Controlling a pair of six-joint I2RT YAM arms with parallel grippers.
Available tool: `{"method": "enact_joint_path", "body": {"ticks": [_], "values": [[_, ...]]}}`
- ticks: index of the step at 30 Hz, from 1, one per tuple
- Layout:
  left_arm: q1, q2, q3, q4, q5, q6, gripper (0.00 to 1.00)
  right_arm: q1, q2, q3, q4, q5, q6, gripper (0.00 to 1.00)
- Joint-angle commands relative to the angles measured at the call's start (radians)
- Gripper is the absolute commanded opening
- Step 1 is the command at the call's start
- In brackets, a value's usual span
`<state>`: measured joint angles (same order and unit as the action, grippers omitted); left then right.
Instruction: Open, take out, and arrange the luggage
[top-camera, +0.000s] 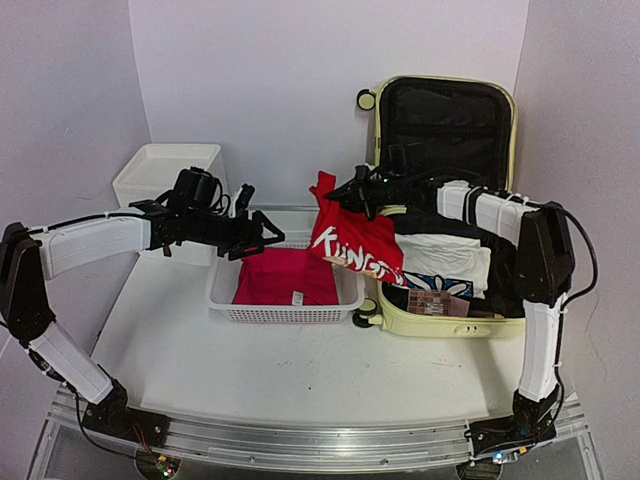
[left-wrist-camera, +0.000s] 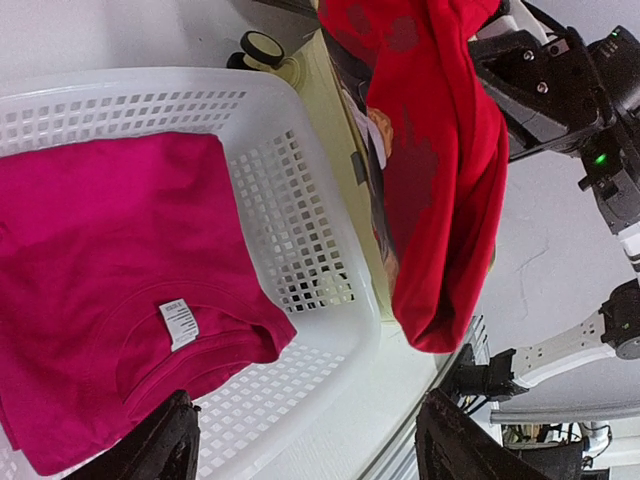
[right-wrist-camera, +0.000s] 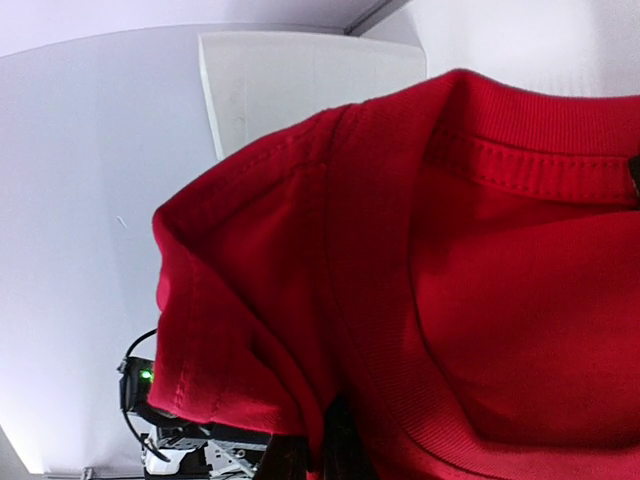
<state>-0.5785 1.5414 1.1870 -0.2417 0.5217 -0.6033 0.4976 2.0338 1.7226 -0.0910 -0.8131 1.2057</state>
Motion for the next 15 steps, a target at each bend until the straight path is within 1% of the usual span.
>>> {"method": "enact_joint_path", "body": {"ticks": [1,6,10,15], "values": [[0.04,-0.075,-0.043,0.038,-0.012,-0.002,0.75,0.063,0.057,0.09,0.052,0.046,0.03,0.0],[0.068,-0.132,-0.107,0.041,-0.034,-0.007,0.75,0.114,0.142,0.155,0.057,0.086,0.039,0.0],[0.097,-0.173,-0.154,0.041,-0.022,-0.006,0.75,0.151,0.223,0.213,0.082,0.134,0.072,0.0],[0.123,-0.231,-0.205,0.031,-0.029,0.001,0.75,0.208,0.316,0.267,0.158,0.217,0.126,0.0]]}}
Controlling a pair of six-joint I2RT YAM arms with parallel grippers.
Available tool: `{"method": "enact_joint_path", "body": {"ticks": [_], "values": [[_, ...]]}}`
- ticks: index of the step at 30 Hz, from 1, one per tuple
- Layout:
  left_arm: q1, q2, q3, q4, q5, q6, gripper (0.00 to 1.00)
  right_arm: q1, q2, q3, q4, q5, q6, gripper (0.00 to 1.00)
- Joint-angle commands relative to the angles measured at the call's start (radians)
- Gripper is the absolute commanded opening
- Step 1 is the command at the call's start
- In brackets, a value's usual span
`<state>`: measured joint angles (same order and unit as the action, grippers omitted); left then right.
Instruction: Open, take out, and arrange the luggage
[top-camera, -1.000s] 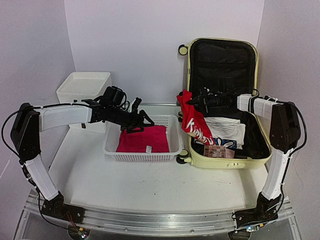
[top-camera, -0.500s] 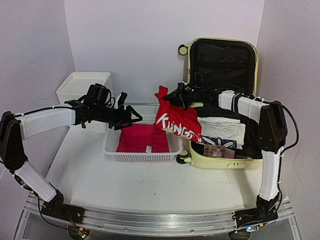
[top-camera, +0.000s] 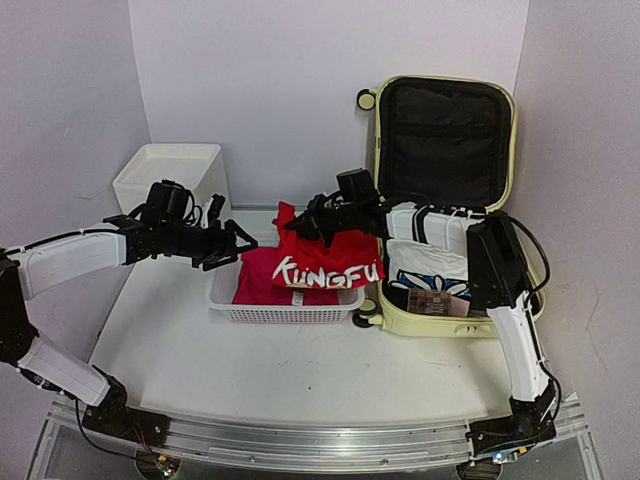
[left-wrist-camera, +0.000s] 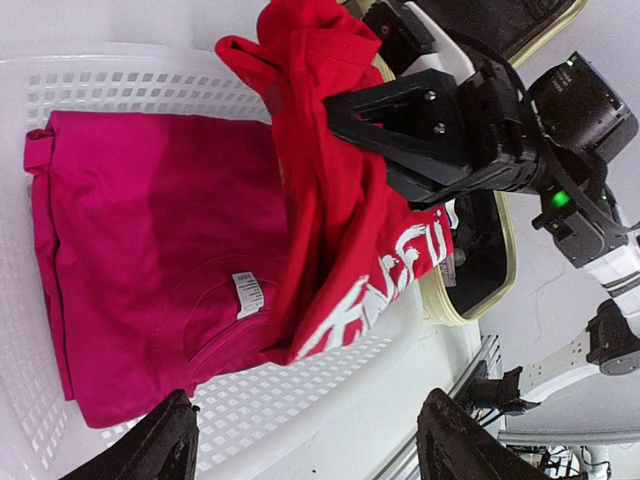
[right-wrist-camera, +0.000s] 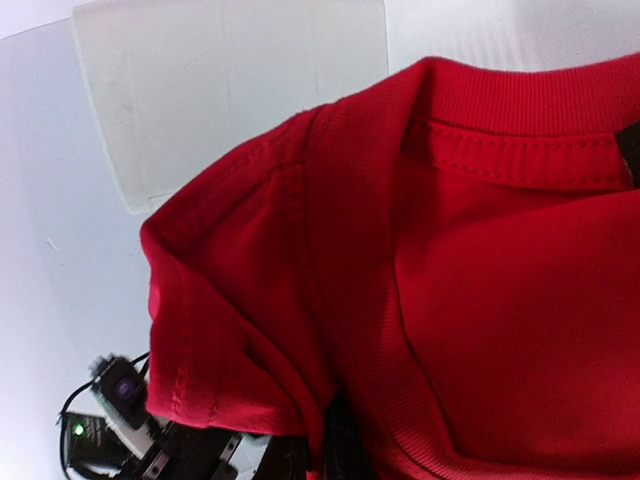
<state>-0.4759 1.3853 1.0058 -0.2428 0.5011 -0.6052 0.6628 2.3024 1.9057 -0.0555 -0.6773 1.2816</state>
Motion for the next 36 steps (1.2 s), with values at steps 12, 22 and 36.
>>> {"method": "enact_joint_path", "body": {"ticks": [12,22,36], "values": [[0.054,-0.193,-0.083,-0.023,-0.039,0.016,0.76,0.16,0.263,0.313,0.1,0.225,0.139,0.0],[0.054,-0.187,-0.089,-0.034,-0.05,0.02,0.76,0.168,0.363,0.429,0.062,0.209,0.114,0.0],[0.052,-0.093,-0.06,-0.036,0.009,0.035,0.79,0.12,0.23,0.532,-0.467,0.141,-0.395,0.66]]}}
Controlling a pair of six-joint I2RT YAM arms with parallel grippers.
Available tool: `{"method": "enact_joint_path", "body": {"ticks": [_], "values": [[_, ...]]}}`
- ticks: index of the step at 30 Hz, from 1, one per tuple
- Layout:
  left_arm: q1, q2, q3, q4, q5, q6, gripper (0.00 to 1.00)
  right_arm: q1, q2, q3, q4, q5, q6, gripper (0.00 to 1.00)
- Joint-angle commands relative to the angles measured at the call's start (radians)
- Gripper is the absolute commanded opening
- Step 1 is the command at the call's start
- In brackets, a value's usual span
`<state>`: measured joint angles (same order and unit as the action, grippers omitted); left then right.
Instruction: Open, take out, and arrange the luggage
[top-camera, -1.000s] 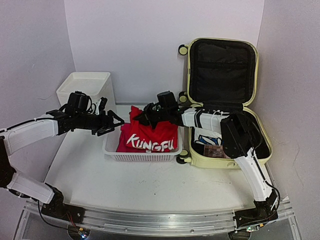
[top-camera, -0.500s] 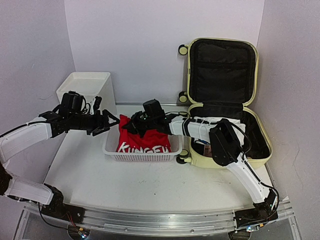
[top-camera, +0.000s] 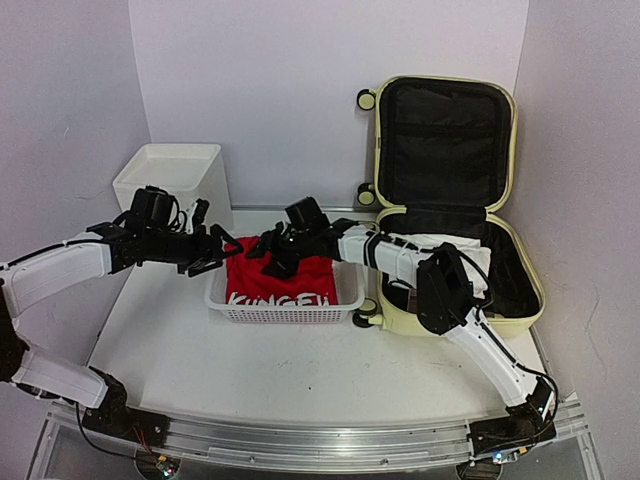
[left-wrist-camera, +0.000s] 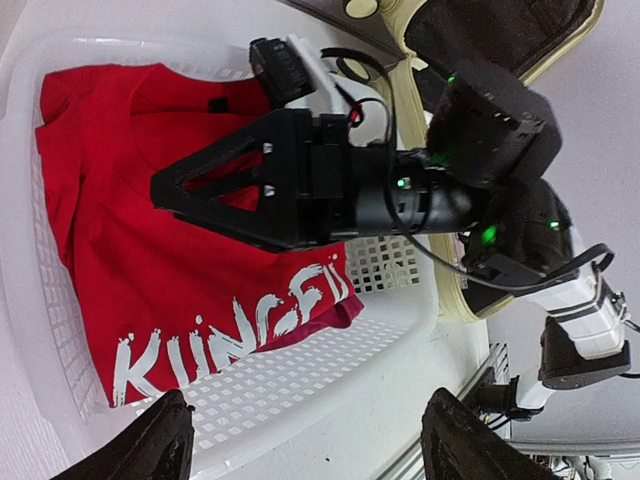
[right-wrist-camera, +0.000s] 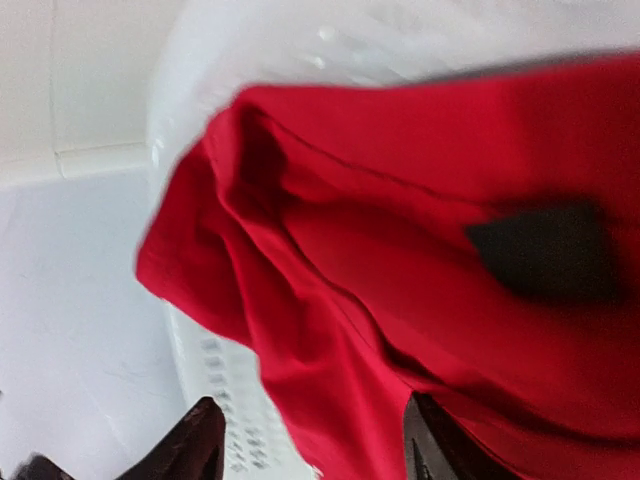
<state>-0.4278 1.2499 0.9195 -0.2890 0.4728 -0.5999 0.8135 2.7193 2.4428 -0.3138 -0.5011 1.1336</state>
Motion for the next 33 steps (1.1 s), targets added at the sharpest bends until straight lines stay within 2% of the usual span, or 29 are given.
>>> {"method": "enact_joint_path", "body": {"ticks": [1,4,6,12,19,26,33], "values": [[0.003,0.059,0.032,0.01,0.044,0.036,0.79,-0.036,-0.224,-0.02,-0.259,-0.037,-0.307,0.68],[-0.007,0.128,0.069,0.007,0.074,0.059,0.76,-0.055,-0.324,-0.046,-0.449,-0.023,-0.5,0.73],[-0.022,0.176,0.106,0.002,0.08,0.07,0.73,-0.07,-0.393,-0.124,-0.537,-0.009,-0.605,0.75],[-0.089,0.339,0.265,-0.08,-0.01,0.148,0.71,-0.086,-0.496,-0.292,-0.674,0.045,-0.873,0.73],[-0.093,0.376,0.286,-0.093,-0.052,0.132,0.67,-0.085,-0.429,-0.287,-0.708,-0.043,-1.22,0.67],[-0.092,0.372,0.256,-0.092,-0.053,0.118,0.65,-0.082,-0.289,-0.132,-0.872,-0.067,-1.584,0.6],[-0.093,0.373,0.239,-0.084,-0.047,0.111,0.65,-0.055,-0.252,-0.123,-0.894,-0.035,-1.758,0.6]]}}
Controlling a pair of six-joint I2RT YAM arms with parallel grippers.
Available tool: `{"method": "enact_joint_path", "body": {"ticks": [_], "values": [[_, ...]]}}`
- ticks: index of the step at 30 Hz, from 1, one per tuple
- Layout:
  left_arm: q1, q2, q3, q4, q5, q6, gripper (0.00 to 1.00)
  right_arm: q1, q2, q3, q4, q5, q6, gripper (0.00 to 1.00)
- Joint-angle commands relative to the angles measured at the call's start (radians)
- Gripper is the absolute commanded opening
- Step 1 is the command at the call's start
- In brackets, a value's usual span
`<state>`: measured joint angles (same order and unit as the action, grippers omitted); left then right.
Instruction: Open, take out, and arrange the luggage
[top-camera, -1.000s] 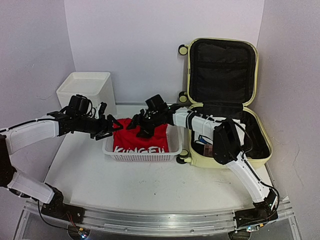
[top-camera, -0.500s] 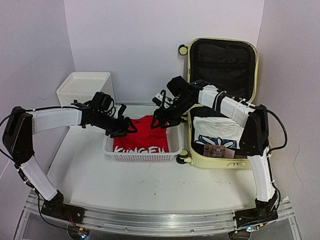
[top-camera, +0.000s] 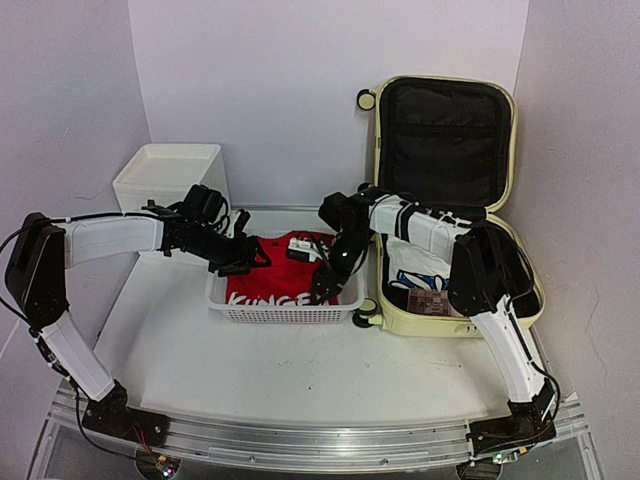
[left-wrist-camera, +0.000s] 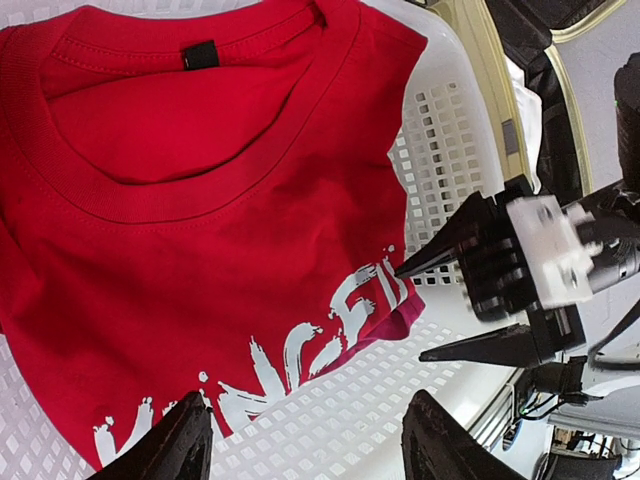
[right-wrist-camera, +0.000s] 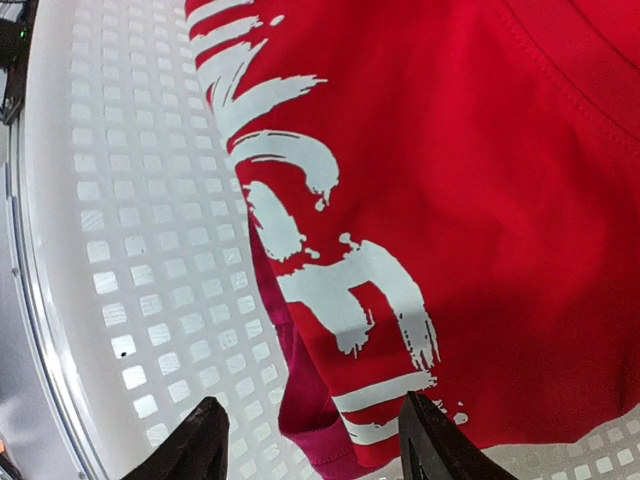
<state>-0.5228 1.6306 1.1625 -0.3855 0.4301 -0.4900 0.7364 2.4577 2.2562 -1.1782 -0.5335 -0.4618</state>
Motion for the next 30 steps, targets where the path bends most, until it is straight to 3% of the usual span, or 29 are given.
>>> {"method": "enact_joint_path", "body": {"ticks": [1,13,19,21,24,30], "values": [[0.002,-0.006,-0.003,0.012,-0.001,0.0,0.65,0.027,0.017,0.068,-0.028,0.008,-0.181,0.6],[0.003,-0.028,-0.017,0.035,0.006,-0.015,0.65,0.077,0.131,0.184,-0.029,0.065,-0.283,0.63],[0.002,-0.044,-0.027,0.037,0.001,-0.016,0.65,0.09,0.134,0.144,0.026,0.14,-0.312,0.59],[0.003,-0.046,-0.031,0.038,0.0,-0.016,0.65,0.094,0.136,0.134,0.051,0.169,-0.31,0.53],[0.003,-0.055,-0.035,0.038,-0.002,-0.016,0.65,0.095,0.13,0.13,0.069,0.18,-0.296,0.36],[0.002,-0.065,-0.044,0.039,-0.007,-0.019,0.65,0.097,0.054,0.088,0.077,0.139,-0.281,0.23]]}}
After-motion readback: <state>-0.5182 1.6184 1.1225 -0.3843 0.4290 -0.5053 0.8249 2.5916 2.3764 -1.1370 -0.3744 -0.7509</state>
